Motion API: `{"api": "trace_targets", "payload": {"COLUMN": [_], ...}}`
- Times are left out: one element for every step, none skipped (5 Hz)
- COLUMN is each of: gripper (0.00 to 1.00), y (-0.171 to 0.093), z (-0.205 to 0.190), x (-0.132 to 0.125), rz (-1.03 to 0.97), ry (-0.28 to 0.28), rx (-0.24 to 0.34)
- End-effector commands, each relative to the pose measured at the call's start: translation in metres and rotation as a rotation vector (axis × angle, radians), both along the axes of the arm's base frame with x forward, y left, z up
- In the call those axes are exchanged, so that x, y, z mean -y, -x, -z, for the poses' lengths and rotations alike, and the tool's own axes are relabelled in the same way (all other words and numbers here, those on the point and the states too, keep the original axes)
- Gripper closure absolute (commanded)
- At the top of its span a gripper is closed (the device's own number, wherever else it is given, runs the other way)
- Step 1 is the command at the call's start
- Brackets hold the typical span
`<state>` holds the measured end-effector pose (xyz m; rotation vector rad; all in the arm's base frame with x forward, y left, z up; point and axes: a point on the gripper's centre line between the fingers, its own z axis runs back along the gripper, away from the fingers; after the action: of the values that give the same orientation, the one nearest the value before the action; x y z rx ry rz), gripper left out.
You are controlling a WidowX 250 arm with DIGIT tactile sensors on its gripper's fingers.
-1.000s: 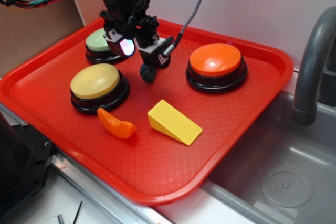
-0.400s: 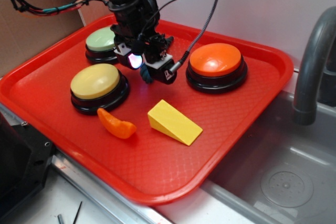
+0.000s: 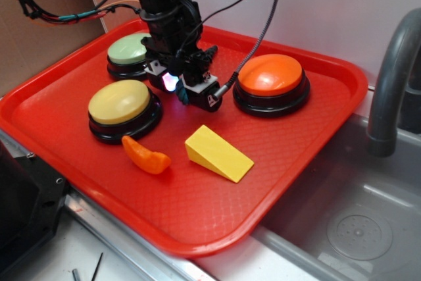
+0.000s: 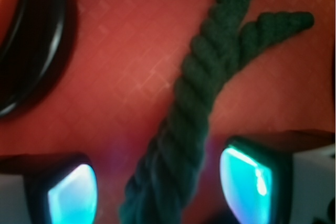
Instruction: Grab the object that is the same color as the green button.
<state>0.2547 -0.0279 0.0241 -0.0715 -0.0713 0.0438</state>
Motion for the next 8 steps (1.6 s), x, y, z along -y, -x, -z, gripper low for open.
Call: {"api": "trace_targets", "payload": {"gripper": [1.00, 1.00, 1.00, 1.00, 1.00, 1.00, 1.00, 1.00], "y": [-0.012, -0.012, -0.011, -0.011, -0.014, -0.010, -0.005, 0.011], "z": [-0.012, -0.012, -0.007, -0.022, -0.053, -0.097, -0.139, -0.172], "x": [-0.002, -0.003, -0.001, -0.004, -0.013, -0.028, -0.035, -0.043], "rz": [-0.025, -0.028, -0.060, -0.076, -0.092, -0.114, -0.095, -0.083], "ry": [0.002, 0.000, -0.009, -0.026, -0.006, -0.028, -0.060, -0.078], "rx": [0.040, 0.043, 0.041, 0.049, 0.084, 0.103, 0.119, 0.130]}}
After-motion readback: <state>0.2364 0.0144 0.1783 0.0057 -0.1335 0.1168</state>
